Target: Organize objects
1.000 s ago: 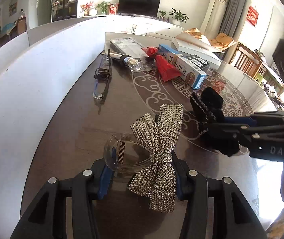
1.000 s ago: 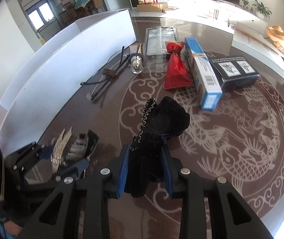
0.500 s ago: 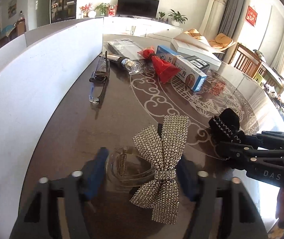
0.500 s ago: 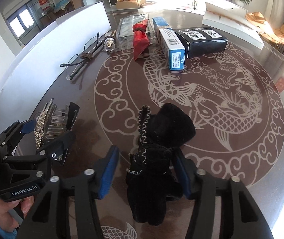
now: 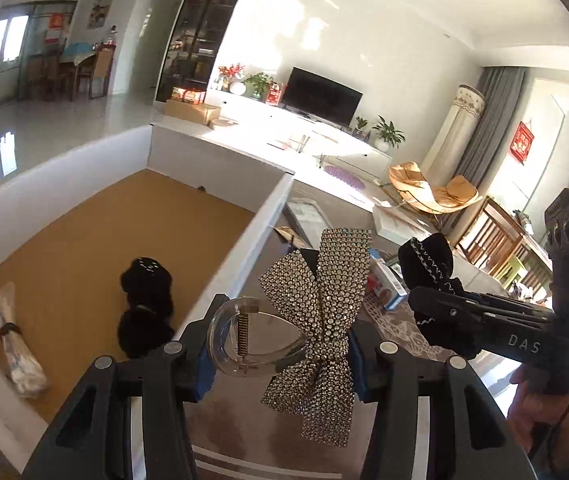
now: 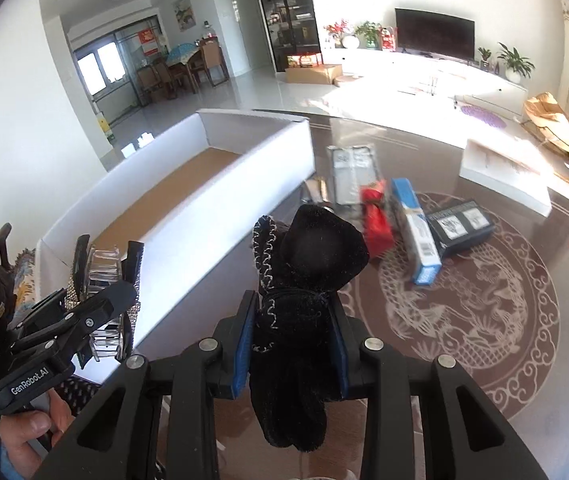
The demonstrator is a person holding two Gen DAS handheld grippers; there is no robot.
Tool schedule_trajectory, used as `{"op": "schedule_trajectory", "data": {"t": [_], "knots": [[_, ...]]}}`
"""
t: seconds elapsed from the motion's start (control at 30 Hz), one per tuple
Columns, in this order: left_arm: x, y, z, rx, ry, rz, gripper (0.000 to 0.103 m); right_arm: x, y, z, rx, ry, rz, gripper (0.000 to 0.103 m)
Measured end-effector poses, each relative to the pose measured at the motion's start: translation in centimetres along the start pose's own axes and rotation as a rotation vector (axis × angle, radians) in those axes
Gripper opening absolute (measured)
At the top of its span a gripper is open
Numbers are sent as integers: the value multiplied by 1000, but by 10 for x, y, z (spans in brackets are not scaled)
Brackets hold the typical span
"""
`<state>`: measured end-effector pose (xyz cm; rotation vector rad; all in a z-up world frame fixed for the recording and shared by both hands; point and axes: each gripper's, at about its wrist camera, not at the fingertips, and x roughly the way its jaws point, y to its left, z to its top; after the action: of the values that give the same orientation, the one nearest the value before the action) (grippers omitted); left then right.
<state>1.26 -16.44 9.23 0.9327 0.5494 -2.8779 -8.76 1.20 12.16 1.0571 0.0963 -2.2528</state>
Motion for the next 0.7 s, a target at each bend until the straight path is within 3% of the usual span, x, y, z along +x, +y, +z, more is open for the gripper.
{"op": "schedule_trajectory", "data": {"t": [0.1,0.17,0.27,0.3,0.37,0.43,0.5,0.6,0.7], "knots": [[-5,55,25,-82,4,144,51,28,62,27,-57,-11,120,34],[0,88,33,-132,30,215,52,51,99,41,-105,-12,145,34],[20,121,35,-161,130,339,55,97,138,56,-146,39,152,36],[29,128,35,-168,179,358,59,113,146,57,-147,71,160,42],[36,135,35,-193,220,330,85,130,150,55,-136,89,146,60],[32,130,34,-162,185,365,99,124,144,52,-104,48,134,70],[28,122,32,-129,149,395,103,108,132,44,-90,-11,109,85],[25,109,28,-89,117,420,103,76,104,23,-107,-98,32,89],[14,91,23,-53,55,424,103,44,63,-10,-112,-156,-70,100]]}}
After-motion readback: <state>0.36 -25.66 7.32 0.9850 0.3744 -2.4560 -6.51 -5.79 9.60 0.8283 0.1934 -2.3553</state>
